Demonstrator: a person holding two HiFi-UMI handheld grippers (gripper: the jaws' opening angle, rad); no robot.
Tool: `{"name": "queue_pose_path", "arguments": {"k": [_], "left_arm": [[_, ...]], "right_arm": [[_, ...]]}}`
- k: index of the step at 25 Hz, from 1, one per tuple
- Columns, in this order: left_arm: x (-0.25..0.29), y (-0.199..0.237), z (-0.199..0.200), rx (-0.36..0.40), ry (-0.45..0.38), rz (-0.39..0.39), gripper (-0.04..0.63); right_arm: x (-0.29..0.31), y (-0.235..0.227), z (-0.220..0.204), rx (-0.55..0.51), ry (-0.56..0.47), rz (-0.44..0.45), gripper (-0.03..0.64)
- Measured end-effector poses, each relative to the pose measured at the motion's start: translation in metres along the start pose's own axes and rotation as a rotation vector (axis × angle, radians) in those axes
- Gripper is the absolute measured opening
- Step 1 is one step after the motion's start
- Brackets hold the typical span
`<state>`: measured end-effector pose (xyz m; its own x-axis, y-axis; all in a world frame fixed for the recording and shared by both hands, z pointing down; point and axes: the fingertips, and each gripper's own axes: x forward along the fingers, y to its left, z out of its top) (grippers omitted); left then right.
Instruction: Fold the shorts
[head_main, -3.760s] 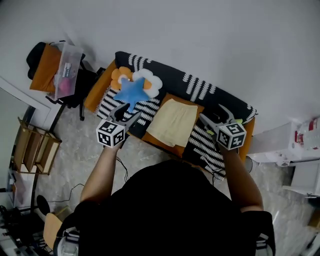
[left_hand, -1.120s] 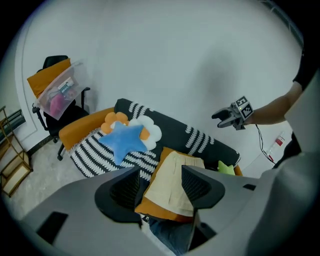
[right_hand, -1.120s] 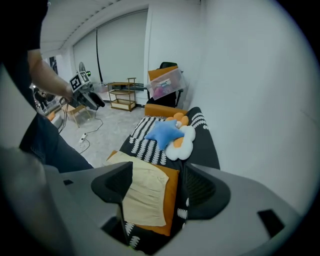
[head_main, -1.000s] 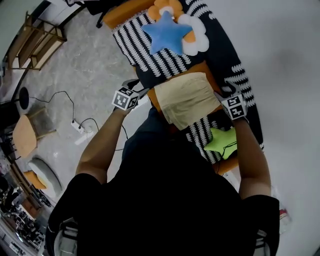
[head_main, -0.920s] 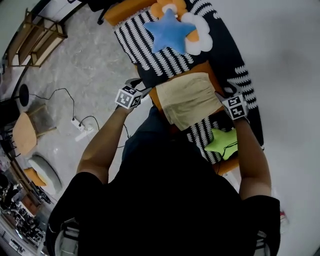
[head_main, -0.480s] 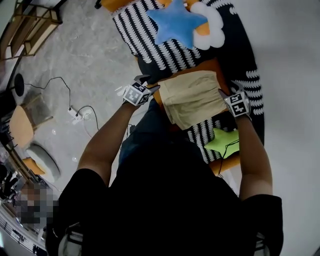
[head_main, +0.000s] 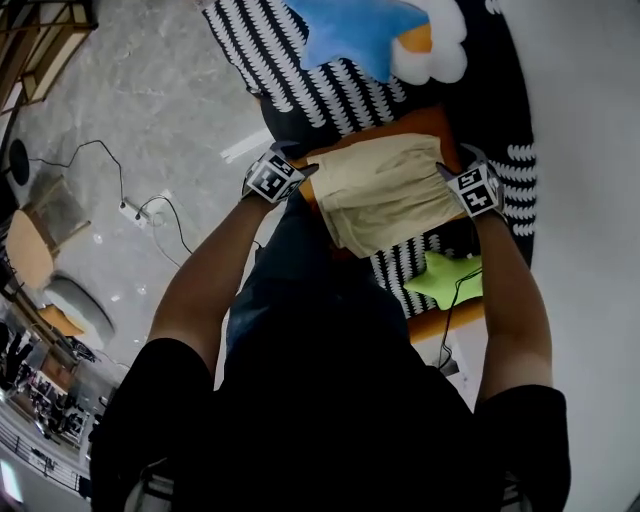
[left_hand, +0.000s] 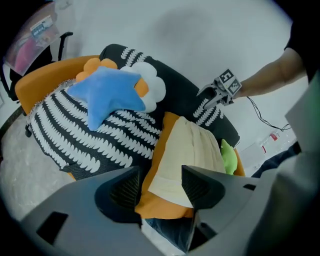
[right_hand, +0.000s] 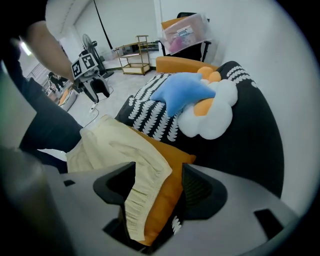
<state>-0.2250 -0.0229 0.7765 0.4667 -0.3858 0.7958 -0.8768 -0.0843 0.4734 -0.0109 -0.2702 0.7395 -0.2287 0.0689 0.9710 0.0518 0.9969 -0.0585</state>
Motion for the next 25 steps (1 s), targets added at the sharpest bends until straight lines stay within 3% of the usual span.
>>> {"name": "queue_pose_path", "arguments": {"k": [12, 19, 25], "left_arm": [[0.084, 0.019, -0.062, 0.085, 0.152, -0.093, 0.278], [0.100, 0.009, -0.076, -0.052, 0.160, -0.231, 0.216], [0.091, 0.012, -0.075, -0.022, 0.184, -0.282, 0.124]], "right_arm": [[0.090, -0.006, -0.018, -0.208, 0.146, 0.156, 0.270], [0.117, -0.001, -0.038, -0.266, 0.213, 0.281, 0.272], [0.135, -0.002, -0.037, -0.370, 0.293, 0.353, 0.195]]}}
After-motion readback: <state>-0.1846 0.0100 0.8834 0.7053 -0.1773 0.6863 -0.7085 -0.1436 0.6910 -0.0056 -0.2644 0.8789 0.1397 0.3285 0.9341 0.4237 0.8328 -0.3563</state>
